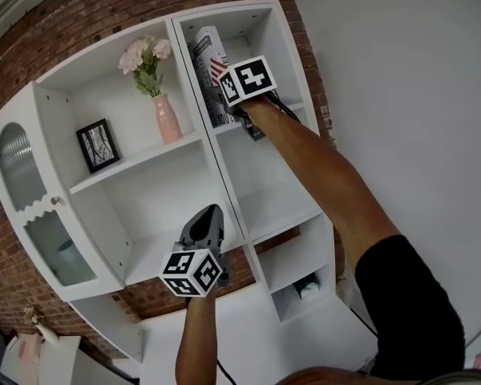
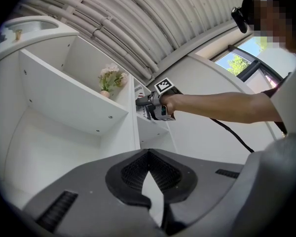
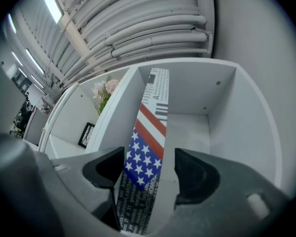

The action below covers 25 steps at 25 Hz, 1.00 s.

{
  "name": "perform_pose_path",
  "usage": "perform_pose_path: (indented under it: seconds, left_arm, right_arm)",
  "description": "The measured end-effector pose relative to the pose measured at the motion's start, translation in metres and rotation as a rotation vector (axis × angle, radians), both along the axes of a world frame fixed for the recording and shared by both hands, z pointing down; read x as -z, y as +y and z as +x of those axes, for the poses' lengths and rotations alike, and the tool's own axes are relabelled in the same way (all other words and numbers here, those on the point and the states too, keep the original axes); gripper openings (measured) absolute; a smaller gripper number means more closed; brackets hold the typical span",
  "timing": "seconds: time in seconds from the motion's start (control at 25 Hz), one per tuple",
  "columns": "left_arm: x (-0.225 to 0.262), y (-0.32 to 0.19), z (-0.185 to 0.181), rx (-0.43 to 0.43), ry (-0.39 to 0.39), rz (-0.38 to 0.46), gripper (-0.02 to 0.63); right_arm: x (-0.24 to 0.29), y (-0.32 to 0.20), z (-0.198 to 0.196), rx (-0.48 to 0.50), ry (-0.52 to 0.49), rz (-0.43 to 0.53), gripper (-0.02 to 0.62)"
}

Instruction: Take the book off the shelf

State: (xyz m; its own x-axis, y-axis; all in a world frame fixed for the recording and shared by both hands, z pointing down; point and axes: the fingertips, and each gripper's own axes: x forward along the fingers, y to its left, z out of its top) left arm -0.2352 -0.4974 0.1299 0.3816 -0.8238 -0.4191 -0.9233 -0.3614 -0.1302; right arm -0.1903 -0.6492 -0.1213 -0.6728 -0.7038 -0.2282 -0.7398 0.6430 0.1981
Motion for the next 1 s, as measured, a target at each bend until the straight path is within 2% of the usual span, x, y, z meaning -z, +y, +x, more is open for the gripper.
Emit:
perform_pose_path:
  seconds: [0.44,0.56,0.68,1.0]
  left_arm:
    - [-0.003,0.009,-0.014,0.032,0.003,0.002,-0.003]
    - [-0.005,0.013,-0.017,0.042,0.001,0.0,-0.003]
    - [-0.006,0.015,-0.02,0.05,-0.001,0.0,-0.003]
    - [-0.004,0.02,-0.02,0.048,-0.007,0.009,-0.003]
  right_arm:
    - [-0.011,-0.018,-0.009,-0.058,0.057,-0.047,0.287]
    - [-0.014,-0.021,-0.012,-0.055,0.071,-0.06,0.26]
    - [-0.015,-0.021,-0.016,-0.048,0.086,-0.055,0.193]
    - [-0.01,-0.012,-0.005,-0.058,0.031,-0.009,0.16]
